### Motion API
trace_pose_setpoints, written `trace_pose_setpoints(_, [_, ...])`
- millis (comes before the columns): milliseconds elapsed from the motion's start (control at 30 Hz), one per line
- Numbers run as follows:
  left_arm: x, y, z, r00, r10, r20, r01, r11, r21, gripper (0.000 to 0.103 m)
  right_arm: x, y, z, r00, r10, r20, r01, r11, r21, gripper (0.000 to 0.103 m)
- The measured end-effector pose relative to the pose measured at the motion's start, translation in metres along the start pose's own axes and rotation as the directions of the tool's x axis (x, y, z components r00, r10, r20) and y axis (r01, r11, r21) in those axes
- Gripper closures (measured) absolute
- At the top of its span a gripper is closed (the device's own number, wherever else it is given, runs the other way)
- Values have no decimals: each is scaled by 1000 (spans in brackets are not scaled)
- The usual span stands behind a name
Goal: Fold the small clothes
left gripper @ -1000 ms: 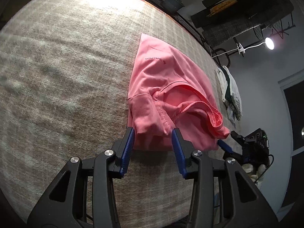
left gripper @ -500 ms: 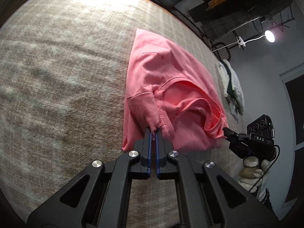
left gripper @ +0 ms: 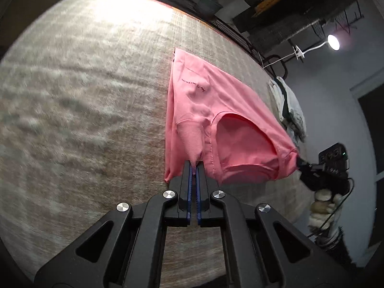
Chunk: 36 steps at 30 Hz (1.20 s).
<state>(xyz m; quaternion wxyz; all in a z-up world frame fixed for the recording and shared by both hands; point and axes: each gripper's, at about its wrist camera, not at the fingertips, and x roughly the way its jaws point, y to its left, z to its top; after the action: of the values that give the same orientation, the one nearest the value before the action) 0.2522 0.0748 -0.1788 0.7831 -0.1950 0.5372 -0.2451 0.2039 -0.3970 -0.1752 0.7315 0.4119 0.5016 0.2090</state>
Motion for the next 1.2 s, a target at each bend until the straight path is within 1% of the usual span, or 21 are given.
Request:
trace_pose_setpoints(67, [6, 7, -1, 999, 40, -14, -40, 999, -9, 103, -1, -3, 3, 1000, -5, 9, 5, 1000, 9, 101])
trace_pose_setpoints(133, [15, 14, -5, 998, 47, -42, -48, 998, -32, 103, 5, -12, 3, 997, -77, 1, 77, 997, 18, 96])
trace_pose_setpoints(167, [17, 14, -7, 998, 50, -45, -51, 998, -30, 103, 1, -18, 2, 997, -80, -8, 81, 997, 18, 90])
trace_pose_setpoints(200, [18, 12, -8, 998, 52, -48, -53, 998, -18, 103, 1, -20, 0, 998, -66, -11, 66, 998, 20, 79])
trace_pose_setpoints(300, [18, 8, -9, 997, 62, -46, -62, 998, 6, 103, -4, -16, -7, 1000, -12, -11, 12, 1000, 8, 62])
trace_pose_setpoints(367, [20, 8, -8, 997, 56, -46, -56, 998, -6, 103, 2, -6, -14, 1000, -13, -25, 13, 1000, -15, 62])
trace_pose_setpoints(433, [21, 5, -7, 998, 49, -43, -50, 999, -9, 103, 14, 0, -16, 999, -15, -33, 14, 999, -35, 69])
trace_pose_setpoints(467, [21, 2, -6, 998, 44, -41, -45, 999, -6, 103, 20, 3, -15, 999, -25, -40, 23, 999, -40, 78])
trace_pose_setpoints(500, [18, 0, -4, 999, 32, -38, -32, 999, -6, 103, 23, 2, -15, 998, -35, -50, 33, 999, -43, 98])
trace_pose_setpoints(567, [11, -6, -3, 1000, -1, -20, 1, 1000, -7, 103, 30, 9, -10, 996, -56, -66, 53, 998, -38, 103])
trace_pose_setpoints(633, [2, -8, -4, 1000, -19, 0, 19, 1000, 9, 103, 18, 14, -7, 998, 45, -51, -45, 999, 6, 103])
trace_pose_setpoints(667, [1, -8, -5, 1000, -16, 1, 16, 1000, 13, 103, 14, 14, -2, 997, 69, -40, -68, 998, 13, 103])
trace_pose_setpoints(733, [9, 1, -7, 999, 41, -22, -40, 999, 13, 103, 6, 14, -3, 996, 90, -20, -90, 996, 18, 103])
trace_pose_setpoints(800, [20, 8, -11, 993, 103, -54, -103, 995, 20, 103, 9, 6, -4, 999, 27, -39, -27, 1000, 15, 103])
trace_pose_setpoints(833, [22, 8, -13, 990, 131, -57, -129, 991, 35, 103, 18, 4, -6, 996, -66, -60, 65, 998, -21, 103])
trace_pose_setpoints(867, [23, 5, -14, 984, 170, -52, -166, 984, 65, 103, 23, 2, -8, 992, -107, -72, 104, 994, -44, 103])
trace_pose_setpoints(967, [14, -5, -17, 973, 228, -37, -221, 967, 127, 103, 30, 8, -9, 979, -182, -89, 170, 978, -123, 97])
trace_pose_setpoints(1000, [9, -7, -19, 970, 242, -27, -236, 961, 143, 103, 34, 13, -9, 977, -191, -95, 177, 975, -134, 89])
trace_pose_setpoints(1100, [-12, -19, -20, 967, 252, 32, -254, 954, 157, 102, 19, 25, -9, 976, -206, -72, 184, 954, -237, 78])
trace_pose_setpoints(1133, [-17, -24, -18, 967, 247, 55, -253, 954, 160, 101, 10, 31, -5, 979, -198, -50, 177, 945, -274, 75])
trace_pose_setpoints(1200, [-20, -35, -10, 967, 239, 89, -252, 951, 182, 100, -8, 38, 8, 991, -130, 10, 127, 942, -310, 64])
